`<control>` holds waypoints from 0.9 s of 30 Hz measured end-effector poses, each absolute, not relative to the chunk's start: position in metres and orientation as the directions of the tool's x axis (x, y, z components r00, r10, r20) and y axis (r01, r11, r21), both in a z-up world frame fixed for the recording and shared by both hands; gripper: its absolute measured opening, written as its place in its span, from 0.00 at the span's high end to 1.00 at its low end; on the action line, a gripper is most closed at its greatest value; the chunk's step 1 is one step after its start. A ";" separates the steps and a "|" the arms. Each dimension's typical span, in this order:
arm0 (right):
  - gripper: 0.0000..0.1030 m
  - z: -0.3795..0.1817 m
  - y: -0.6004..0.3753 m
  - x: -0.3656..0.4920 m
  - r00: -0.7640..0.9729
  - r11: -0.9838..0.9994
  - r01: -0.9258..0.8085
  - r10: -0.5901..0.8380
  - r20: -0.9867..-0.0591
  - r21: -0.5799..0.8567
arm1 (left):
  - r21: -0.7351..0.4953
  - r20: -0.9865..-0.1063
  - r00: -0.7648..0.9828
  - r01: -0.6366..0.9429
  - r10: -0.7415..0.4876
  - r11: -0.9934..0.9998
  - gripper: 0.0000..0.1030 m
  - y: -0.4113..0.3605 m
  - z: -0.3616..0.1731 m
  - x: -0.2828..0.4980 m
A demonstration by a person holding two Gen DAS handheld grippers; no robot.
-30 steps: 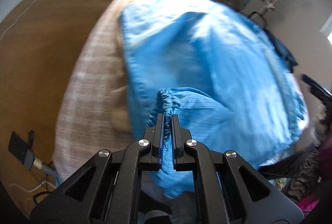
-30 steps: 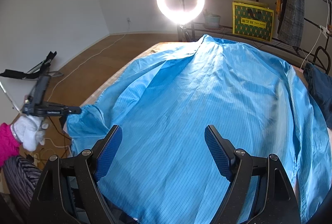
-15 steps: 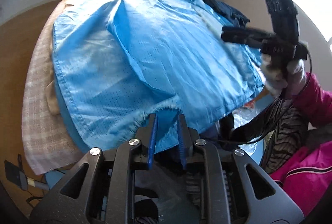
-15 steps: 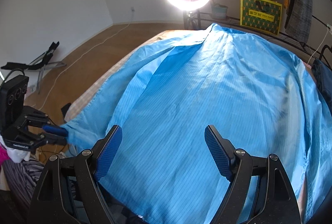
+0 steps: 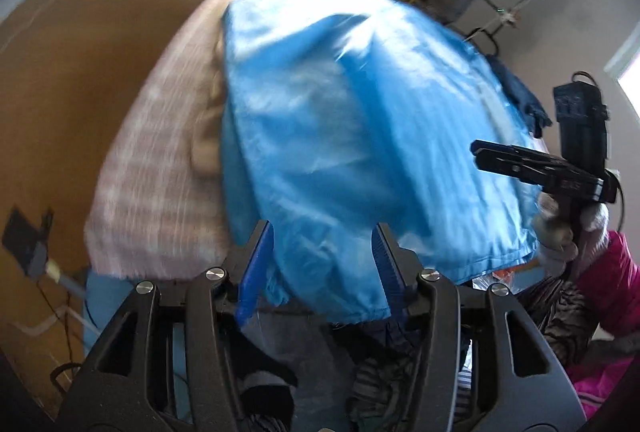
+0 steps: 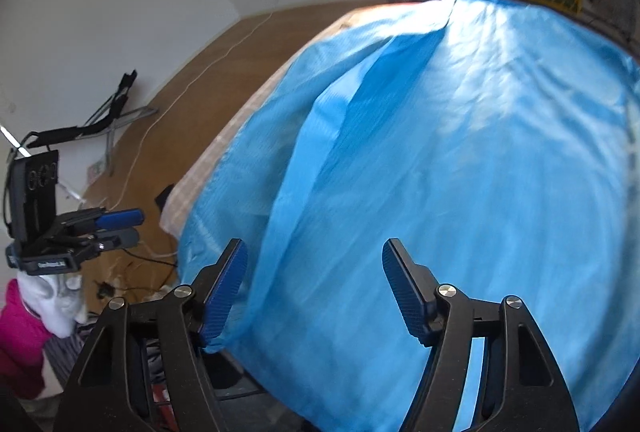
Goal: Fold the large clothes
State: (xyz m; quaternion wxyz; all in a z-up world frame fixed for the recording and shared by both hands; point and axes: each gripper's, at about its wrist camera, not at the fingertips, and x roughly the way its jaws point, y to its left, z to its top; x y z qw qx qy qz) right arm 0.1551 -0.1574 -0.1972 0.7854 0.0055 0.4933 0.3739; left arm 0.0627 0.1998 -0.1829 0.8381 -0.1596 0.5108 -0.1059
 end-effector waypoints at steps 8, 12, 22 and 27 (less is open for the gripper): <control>0.41 -0.223 -0.135 0.147 0.091 0.680 -0.562 0.617 -0.782 0.472 | -0.451 -0.831 0.389 -0.050 -0.398 0.891 0.51 0.200 -0.217 0.065; 0.43 -0.233 -0.130 0.144 0.072 0.689 -0.545 0.607 -0.792 0.478 | -0.465 -0.832 0.384 -0.087 -0.401 0.881 0.91 0.207 -0.224 0.072; 0.47 -0.241 -0.123 0.142 0.053 0.697 -0.524 0.601 -0.798 0.490 | -0.468 -0.826 0.410 -0.116 -0.387 0.876 0.82 0.216 -0.226 0.073; 0.47 -0.245 -0.120 0.144 0.060 0.704 -0.526 0.590 -0.805 0.477 | -0.434 -0.846 0.383 -0.095 -0.370 0.896 0.83 0.205 -0.233 0.086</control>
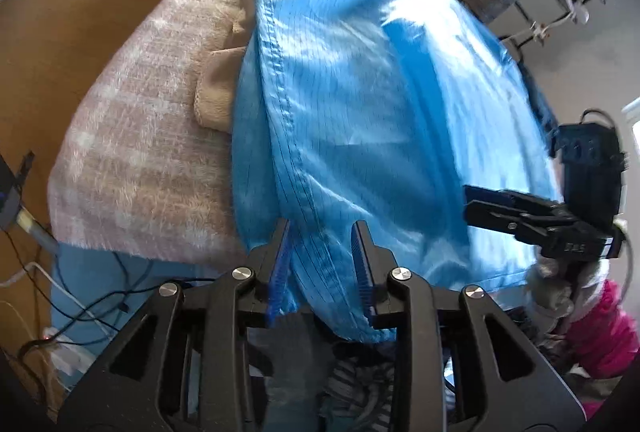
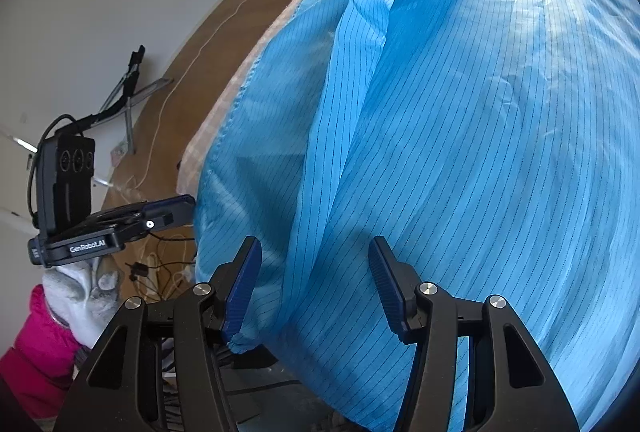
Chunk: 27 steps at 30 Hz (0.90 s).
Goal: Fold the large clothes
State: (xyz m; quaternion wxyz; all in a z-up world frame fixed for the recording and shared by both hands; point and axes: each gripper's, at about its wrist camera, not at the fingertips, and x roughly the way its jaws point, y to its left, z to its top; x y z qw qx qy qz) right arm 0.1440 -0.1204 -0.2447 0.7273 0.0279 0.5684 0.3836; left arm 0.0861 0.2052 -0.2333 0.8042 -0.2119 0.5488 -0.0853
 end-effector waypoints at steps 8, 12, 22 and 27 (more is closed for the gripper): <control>0.95 -0.256 -0.115 0.141 0.005 0.686 -0.521 0.598 -0.801 0.508 | -0.440 -0.828 0.431 -0.101 -0.359 0.892 1.00 0.215 -0.222 0.081; 0.97 -0.258 -0.113 0.138 -0.071 0.627 -0.456 0.682 -0.728 0.632 | -0.434 -0.823 0.457 -0.124 -0.337 0.893 1.00 0.224 -0.219 0.079; 0.98 -0.266 -0.112 0.140 -0.064 0.633 -0.401 0.702 -0.709 0.662 | -0.422 -0.833 0.456 -0.155 -0.314 0.893 0.47 0.227 -0.222 0.076; 0.96 -0.263 -0.116 0.136 -0.028 0.664 -0.444 0.661 -0.750 0.601 | -0.466 -0.831 0.428 -0.189 -0.354 0.865 0.45 0.233 -0.237 0.077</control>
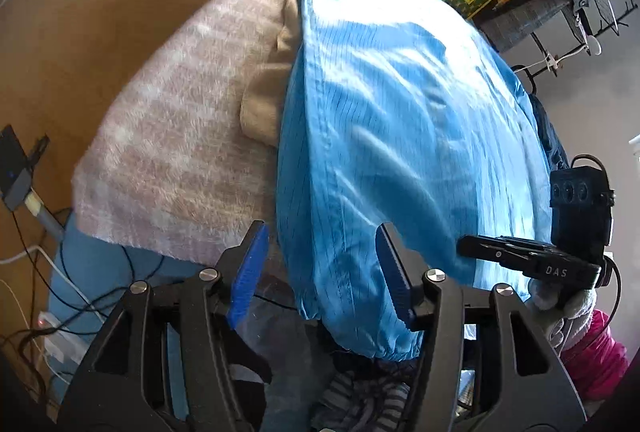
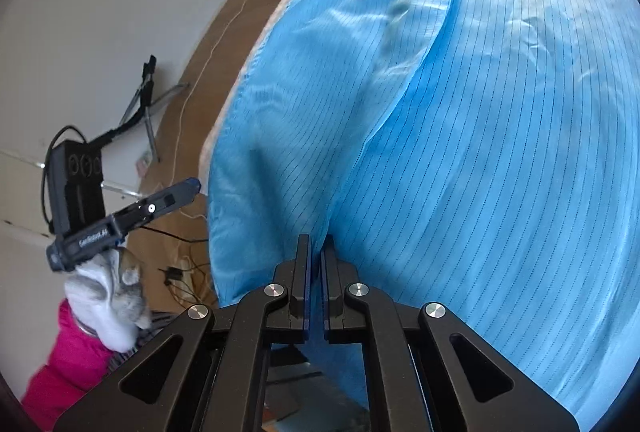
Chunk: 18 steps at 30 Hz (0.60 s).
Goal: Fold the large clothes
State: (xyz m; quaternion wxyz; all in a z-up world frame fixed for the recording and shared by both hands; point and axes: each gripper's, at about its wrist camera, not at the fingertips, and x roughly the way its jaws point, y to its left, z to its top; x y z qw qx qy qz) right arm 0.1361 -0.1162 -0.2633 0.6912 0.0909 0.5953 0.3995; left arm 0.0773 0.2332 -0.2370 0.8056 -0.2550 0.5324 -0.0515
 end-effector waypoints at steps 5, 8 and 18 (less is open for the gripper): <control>0.94 -0.258 -0.108 0.128 0.007 0.704 -0.498 0.588 -0.809 0.507 | -0.480 -0.843 0.387 -0.226 -0.374 0.848 0.45 0.232 -0.253 0.082; 0.94 -0.242 -0.112 0.118 0.090 0.736 -0.529 0.542 -0.835 0.421 | -0.475 -0.843 0.397 -0.230 -0.363 0.850 0.45 0.233 -0.252 0.081; 0.94 -0.231 -0.099 0.104 0.131 0.687 -0.620 0.567 -0.813 0.379 | -0.480 -0.837 0.397 -0.200 -0.378 0.854 0.94 0.222 -0.252 0.088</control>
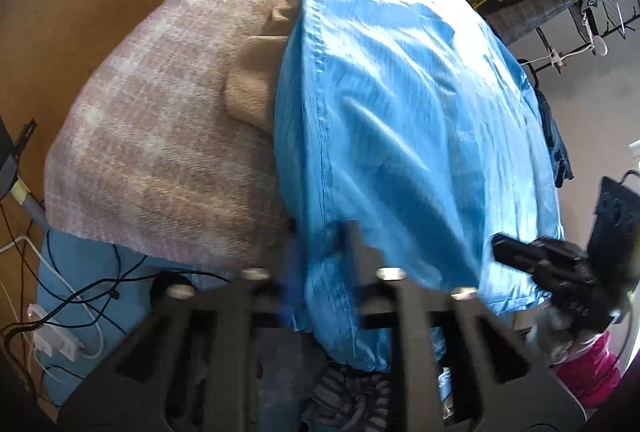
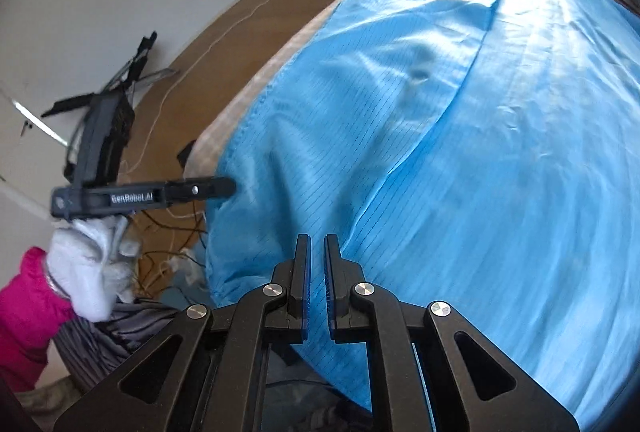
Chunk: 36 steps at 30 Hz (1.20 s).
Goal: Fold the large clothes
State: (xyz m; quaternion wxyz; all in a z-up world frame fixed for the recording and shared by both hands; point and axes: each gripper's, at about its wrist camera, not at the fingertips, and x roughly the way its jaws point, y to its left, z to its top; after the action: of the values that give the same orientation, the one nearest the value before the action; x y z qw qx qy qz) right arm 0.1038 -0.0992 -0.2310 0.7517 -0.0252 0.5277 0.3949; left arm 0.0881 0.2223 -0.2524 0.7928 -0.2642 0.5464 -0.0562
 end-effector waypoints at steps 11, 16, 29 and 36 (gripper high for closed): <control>0.59 -0.191 -0.102 0.125 0.221 0.712 -0.604 0.581 -0.784 0.358 | -0.427 -0.767 0.553 -0.063 -0.325 0.902 1.00 0.198 -0.195 0.078; 0.58 -0.155 -0.073 0.155 0.221 0.696 -0.630 0.585 -0.780 0.344 | -0.447 -0.743 0.567 -0.027 -0.355 0.894 1.00 0.191 -0.185 0.077; 0.58 -0.161 0.056 0.240 0.193 0.711 -0.662 0.468 -0.863 0.238 | -0.535 -0.697 0.565 0.003 -0.443 0.845 1.00 0.193 -0.181 0.084; 0.58 -0.197 0.099 0.270 0.201 0.743 -0.654 0.353 -0.914 0.143 | -0.527 -0.691 0.565 0.032 -0.450 0.849 1.00 0.188 -0.175 0.088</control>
State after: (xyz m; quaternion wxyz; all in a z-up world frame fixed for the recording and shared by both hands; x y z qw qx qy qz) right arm 0.2697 0.0991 -0.1972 0.7622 -0.1396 0.5388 0.3305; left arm 0.0876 0.1884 -0.1752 0.8529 -0.2352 0.4441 -0.1415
